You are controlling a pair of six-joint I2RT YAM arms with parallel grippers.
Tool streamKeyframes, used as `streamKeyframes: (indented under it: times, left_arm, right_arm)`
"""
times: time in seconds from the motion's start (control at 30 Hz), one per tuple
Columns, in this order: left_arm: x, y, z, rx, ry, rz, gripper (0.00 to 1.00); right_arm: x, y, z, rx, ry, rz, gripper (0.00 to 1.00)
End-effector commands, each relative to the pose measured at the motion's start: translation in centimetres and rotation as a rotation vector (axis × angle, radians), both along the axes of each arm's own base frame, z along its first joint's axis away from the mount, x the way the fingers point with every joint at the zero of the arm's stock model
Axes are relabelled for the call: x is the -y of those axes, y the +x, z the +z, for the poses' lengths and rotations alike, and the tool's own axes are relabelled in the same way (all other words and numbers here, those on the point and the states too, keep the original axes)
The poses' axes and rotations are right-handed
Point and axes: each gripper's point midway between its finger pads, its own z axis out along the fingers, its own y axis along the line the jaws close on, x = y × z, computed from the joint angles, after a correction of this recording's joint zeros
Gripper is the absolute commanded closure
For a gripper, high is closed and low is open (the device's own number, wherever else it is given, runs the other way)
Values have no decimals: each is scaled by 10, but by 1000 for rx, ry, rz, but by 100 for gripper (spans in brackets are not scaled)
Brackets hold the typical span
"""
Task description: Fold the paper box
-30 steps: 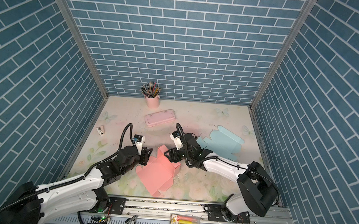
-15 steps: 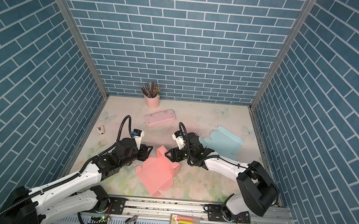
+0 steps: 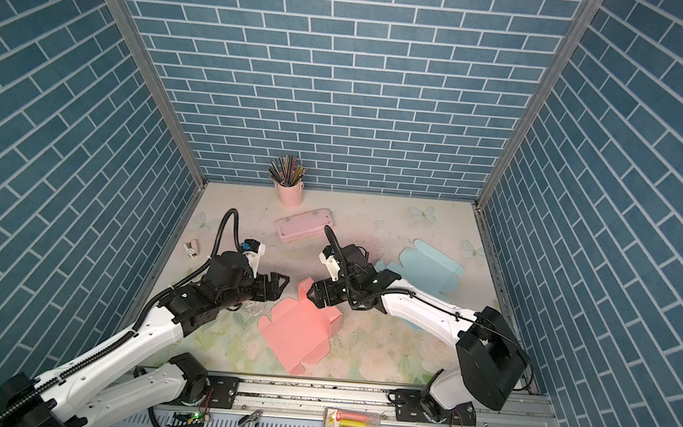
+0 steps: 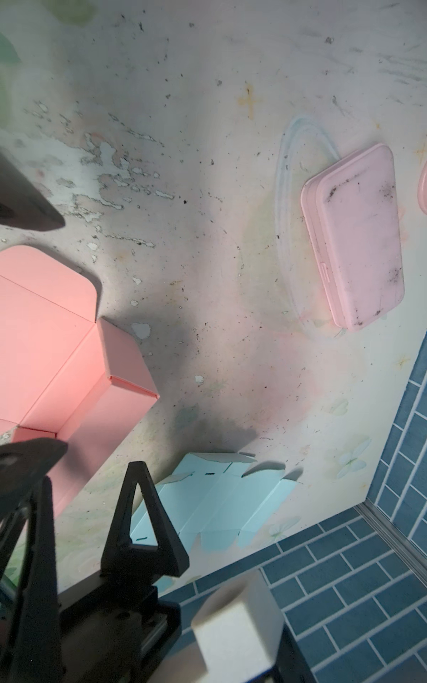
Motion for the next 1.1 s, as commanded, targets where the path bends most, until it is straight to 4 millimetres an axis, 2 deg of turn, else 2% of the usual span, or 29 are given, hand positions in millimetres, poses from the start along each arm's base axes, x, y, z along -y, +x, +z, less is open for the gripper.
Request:
streamKeyframes:
  times: [0.0,0.23,0.37,0.53,0.73,0.87,1.07]
  left_arm:
    - [-6,-3,9,-14,-14,19,12]
    - [-17,-1,11,-10,-14,57,12]
    - [-14,0,18,9,-36,49,12]
    - [-13,0,18,-1,14,-3,12]
    - [-5,2,12,-39,34,-66,12]
    - [-1,3,10,-55,12,-72,12]
    - [1,6,4,-73,-7,-51,12]
  right_arm:
    - [12,-5,-18,3,-146,10,12]
    - [9,-9,-38,-29,-249,-2,14]
    - [0,-6,-39,-39,-217,-26,16]
    - [-7,-8,-52,-56,-246,-33,21]
    - [-4,-5,-52,-42,-226,-85,25]
    - [-1,-5,-61,-66,-211,-97,26]
    - [5,-1,-58,-92,-143,-102,28]
